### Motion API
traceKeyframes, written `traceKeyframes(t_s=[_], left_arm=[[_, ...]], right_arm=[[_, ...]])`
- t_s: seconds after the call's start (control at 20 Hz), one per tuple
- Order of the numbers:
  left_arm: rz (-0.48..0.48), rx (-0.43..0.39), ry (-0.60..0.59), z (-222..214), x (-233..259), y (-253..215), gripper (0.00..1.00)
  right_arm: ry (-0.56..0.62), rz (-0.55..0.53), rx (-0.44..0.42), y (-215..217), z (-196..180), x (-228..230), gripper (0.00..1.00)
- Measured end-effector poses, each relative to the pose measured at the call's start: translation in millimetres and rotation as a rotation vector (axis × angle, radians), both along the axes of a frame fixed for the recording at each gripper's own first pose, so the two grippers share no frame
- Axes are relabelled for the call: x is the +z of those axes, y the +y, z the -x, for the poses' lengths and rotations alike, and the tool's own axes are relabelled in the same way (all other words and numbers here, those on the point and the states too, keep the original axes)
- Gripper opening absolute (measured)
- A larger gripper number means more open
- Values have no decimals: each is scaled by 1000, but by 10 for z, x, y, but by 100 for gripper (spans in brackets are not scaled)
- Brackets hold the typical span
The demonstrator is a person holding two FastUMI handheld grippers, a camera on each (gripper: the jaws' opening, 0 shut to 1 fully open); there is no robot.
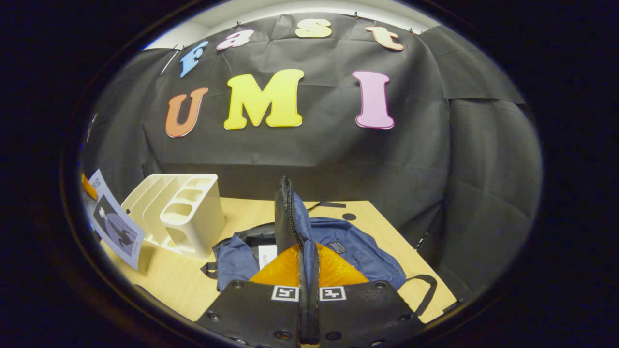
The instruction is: Open the schoolbag, grab two books from the bookshelf and put them into the schoolbag.
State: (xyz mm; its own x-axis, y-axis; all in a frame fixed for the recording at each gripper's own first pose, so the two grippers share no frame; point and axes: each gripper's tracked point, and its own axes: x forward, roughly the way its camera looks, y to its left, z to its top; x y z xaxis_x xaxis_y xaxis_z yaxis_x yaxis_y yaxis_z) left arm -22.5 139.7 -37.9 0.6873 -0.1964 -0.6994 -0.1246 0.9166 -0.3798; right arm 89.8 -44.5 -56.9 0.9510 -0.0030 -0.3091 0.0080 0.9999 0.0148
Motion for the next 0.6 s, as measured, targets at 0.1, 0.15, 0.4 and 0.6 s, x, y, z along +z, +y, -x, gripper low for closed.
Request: traceKeyframes(t_s=[0.1, 0.15, 0.4, 0.6], left_arm=[[65, 22, -5, 94, -77, -51, 42], [89, 26, -2, 127, -126, -98, 42], [223, -13, -10, 247, -239, -543, 42], [292, -57, -25, 210, -271, -944, 42]], right_arm=[[5, 2, 1, 3, -15, -16, 1], [8, 3, 1, 5, -15, -23, 1], [11, 9, 10, 9, -26, -24, 2], [11, 7, 12, -49, -24, 50, 1]])
